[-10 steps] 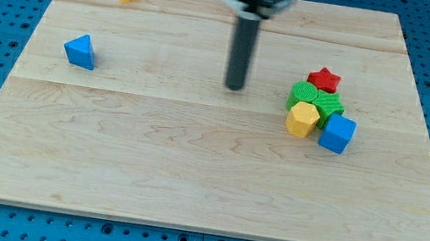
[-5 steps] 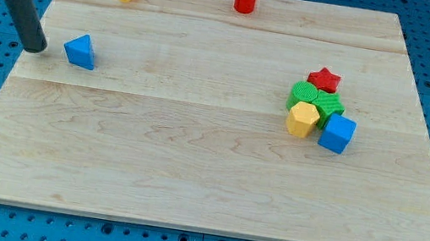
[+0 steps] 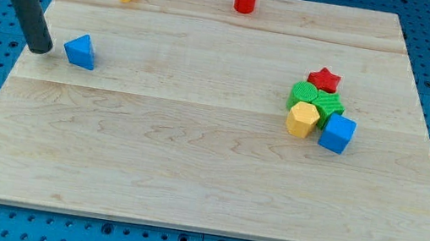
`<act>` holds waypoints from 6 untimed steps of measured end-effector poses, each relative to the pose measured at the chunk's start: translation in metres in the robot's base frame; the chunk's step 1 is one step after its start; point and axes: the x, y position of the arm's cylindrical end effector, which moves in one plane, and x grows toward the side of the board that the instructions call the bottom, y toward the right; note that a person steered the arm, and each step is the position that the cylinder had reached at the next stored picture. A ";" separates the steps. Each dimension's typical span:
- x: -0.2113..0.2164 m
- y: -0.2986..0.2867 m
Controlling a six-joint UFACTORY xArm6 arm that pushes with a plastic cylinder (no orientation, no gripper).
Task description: Slide blue triangle towards the center
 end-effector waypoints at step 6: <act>0.019 0.248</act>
